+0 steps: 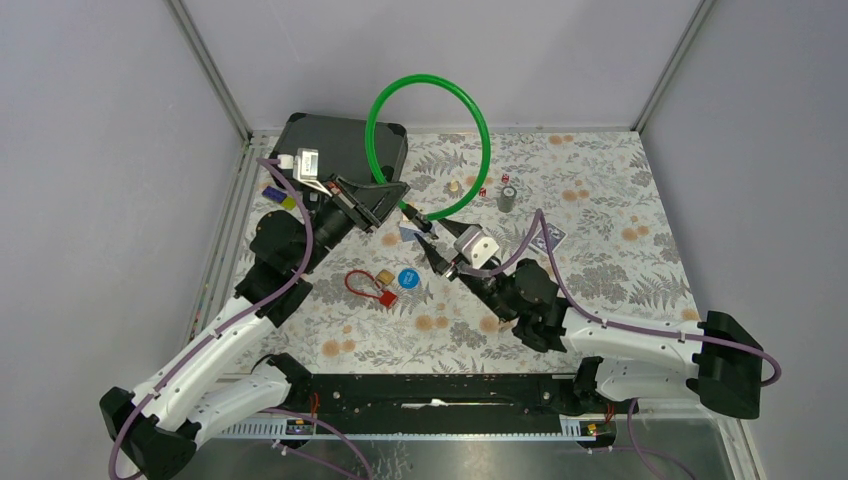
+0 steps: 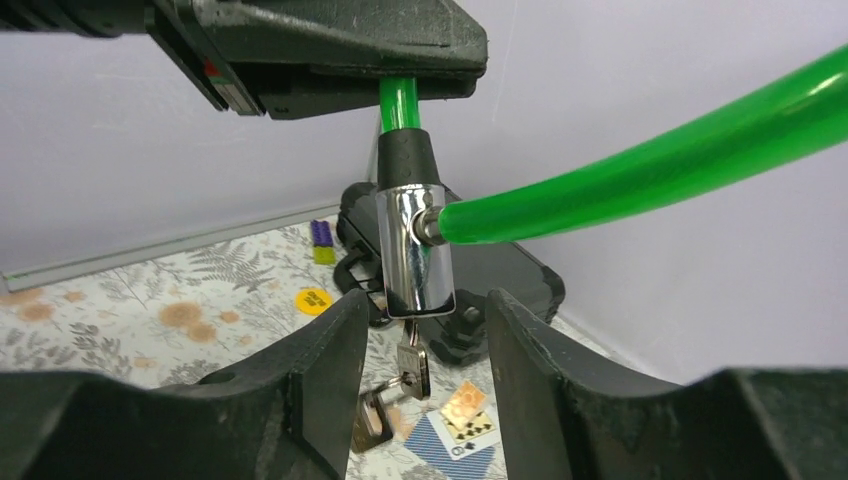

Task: Lock with the key
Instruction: Lock the lock.

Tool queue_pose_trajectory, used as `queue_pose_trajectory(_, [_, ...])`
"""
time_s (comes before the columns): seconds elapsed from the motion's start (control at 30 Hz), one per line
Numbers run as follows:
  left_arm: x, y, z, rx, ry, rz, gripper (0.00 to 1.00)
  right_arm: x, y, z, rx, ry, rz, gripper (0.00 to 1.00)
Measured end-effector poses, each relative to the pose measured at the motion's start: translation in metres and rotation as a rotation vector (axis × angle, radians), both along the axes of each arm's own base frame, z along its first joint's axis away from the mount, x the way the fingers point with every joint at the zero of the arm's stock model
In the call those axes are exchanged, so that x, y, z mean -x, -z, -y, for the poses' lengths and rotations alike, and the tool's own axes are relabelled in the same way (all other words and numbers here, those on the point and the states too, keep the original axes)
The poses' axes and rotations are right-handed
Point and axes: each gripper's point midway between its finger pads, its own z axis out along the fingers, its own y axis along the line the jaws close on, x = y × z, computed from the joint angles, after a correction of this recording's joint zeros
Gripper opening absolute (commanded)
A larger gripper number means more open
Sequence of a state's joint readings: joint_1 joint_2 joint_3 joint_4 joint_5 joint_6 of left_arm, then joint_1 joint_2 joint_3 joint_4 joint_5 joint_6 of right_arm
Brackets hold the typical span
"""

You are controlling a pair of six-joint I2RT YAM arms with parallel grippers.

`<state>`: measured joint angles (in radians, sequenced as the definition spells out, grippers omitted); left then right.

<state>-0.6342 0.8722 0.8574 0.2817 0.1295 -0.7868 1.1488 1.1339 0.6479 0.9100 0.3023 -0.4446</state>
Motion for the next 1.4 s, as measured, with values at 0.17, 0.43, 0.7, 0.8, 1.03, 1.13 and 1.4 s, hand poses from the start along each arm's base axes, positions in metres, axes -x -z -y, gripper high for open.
queue_pose_trajectory(0.17, [0.001, 0.000, 0.001, -0.002, 0.006, 0.000, 0.00, 0.004, -0.004, -0.002, -0.080, -0.034, -0.072, 0.57])
queue_pose_trajectory(0.43, [0.001, 0.001, 0.001, -0.003, 0.010, 0.000, 0.00, 0.011, -0.027, -0.002, -0.253, -0.099, -0.164, 0.55])
queue_pose_trajectory(0.7, [0.003, -0.002, 0.001, 0.005, 0.014, 0.006, 0.00, 0.010, -0.053, 0.007, -0.385, -0.099, -0.172, 0.01])
queue_pose_trajectory(0.8, [0.005, -0.007, 0.000, 0.020, 0.016, 0.019, 0.00, 0.011, -0.063, 0.011, -0.415, -0.100, -0.147, 0.00])
queue_pose_trajectory(1.03, [0.011, -0.016, 0.001, 0.043, 0.032, 0.044, 0.00, 0.014, -0.077, 0.017, -0.399, -0.092, -0.092, 0.00])
queue_pose_trajectory(1.13, [0.014, -0.018, 0.003, 0.049, 0.049, 0.050, 0.00, 0.017, -0.081, 0.020, -0.387, -0.093, -0.076, 0.00])
queue_pose_trajectory(1.4, [0.023, -0.021, 0.008, 0.058, 0.098, 0.052, 0.00, 0.026, -0.083, 0.025, -0.340, -0.112, -0.049, 0.45])
